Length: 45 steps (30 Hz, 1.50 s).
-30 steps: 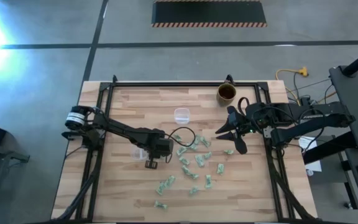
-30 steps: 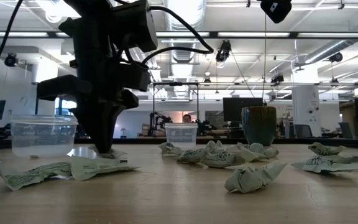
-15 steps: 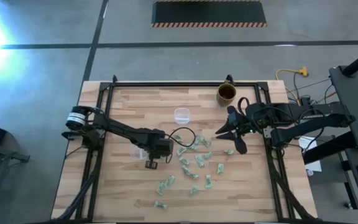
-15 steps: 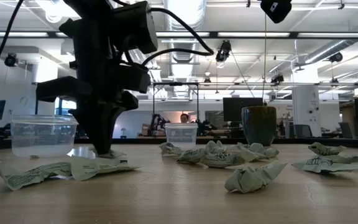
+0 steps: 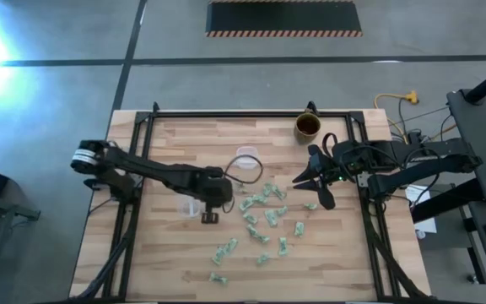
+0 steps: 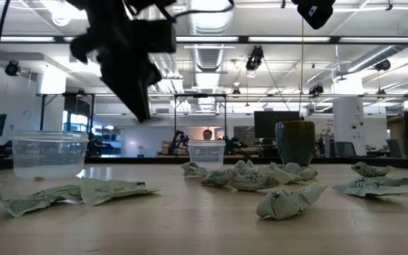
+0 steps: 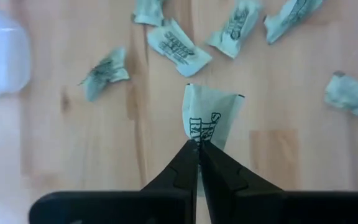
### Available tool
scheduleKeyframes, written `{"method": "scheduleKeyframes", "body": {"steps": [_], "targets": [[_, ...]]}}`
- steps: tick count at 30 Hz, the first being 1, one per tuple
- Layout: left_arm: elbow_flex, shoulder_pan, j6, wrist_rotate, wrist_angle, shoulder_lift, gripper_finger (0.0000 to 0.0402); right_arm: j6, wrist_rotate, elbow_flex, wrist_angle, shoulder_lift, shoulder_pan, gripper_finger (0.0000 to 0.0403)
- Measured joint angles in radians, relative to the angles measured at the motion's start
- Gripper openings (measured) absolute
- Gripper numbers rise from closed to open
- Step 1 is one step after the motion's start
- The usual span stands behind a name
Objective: Pick and place Stevia / Truvia into bins
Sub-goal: Put the stevia packet into the bottom transparent container, then put the stevia packet into the top transparent container
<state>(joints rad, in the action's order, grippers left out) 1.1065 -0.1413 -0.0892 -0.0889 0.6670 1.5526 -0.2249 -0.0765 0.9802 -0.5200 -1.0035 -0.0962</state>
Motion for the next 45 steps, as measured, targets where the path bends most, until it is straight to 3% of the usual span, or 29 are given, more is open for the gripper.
{"method": "scheduleKeyframes", "body": {"steps": [10, 14, 25, 32, 45], "targets": [[-0.035, -0.009, -0.19, -0.05, 0.32, -0.224, 0.0, 0.0, 0.0, -0.016, 0.0, 0.0, 0.0, 0.0069], [-0.082, -0.021, -0.227, -0.035, 0.345, -0.283, 0.0, 0.0, 0.0, -0.02, 0.001, 0.0, 0.0, 0.0074], [-0.185, -0.026, -0.245, 0.055, 0.336, -0.255, 0.0, 0.0, 0.0, -0.022, 0.006, 0.0, 0.0, 0.0065], [-0.197, -0.026, -0.237, 0.062, 0.318, -0.224, 0.0002, -0.001, 0.0, -0.022, 0.007, 0.0, 0.0, 0.0069], [-0.185, -0.026, -0.257, 0.068, 0.303, -0.227, 0.0108, 0.0, 0.0, -0.025, -0.017, 0.0, 0.0, 0.0064]]}}
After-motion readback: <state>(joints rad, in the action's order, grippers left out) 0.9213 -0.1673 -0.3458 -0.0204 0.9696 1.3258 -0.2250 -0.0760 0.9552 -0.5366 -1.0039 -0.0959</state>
